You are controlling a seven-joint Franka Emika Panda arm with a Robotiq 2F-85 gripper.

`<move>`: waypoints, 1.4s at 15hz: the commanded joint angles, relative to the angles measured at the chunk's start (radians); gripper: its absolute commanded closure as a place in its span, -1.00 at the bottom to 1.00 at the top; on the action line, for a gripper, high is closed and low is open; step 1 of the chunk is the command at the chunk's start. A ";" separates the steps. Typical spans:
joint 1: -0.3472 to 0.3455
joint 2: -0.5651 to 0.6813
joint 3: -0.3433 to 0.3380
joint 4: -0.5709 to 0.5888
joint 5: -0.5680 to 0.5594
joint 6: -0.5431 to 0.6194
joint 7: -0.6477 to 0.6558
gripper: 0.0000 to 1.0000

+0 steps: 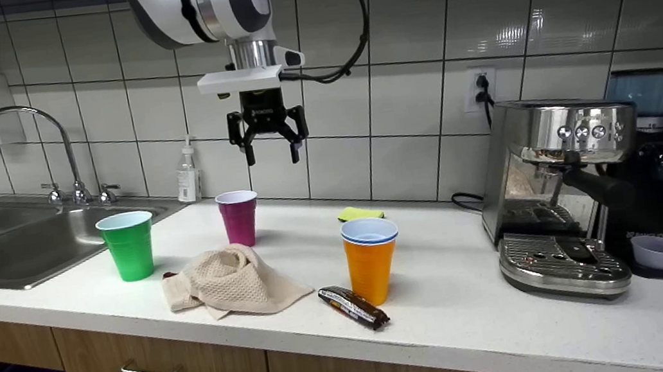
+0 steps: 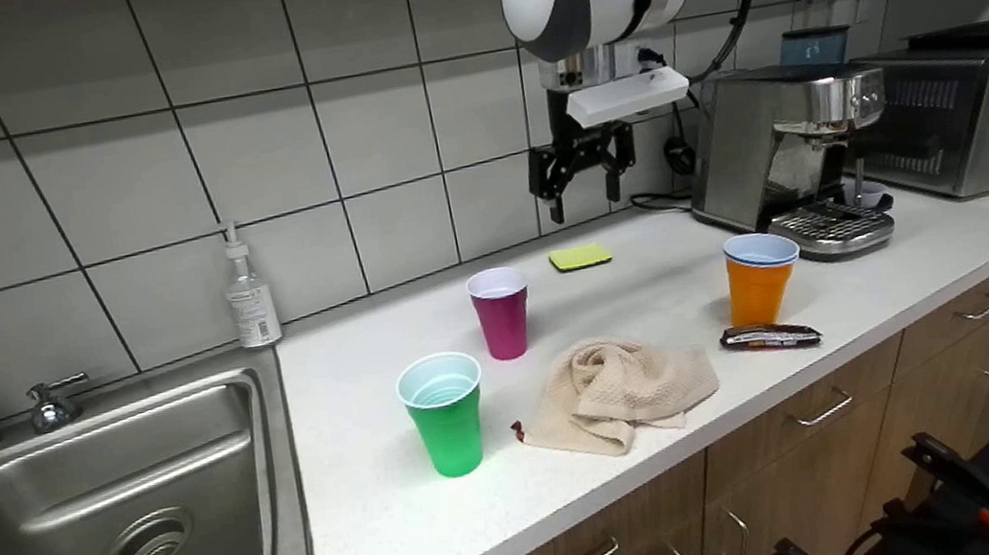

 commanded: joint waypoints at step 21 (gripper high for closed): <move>0.040 0.259 0.064 0.200 0.038 0.031 -0.128 -1.00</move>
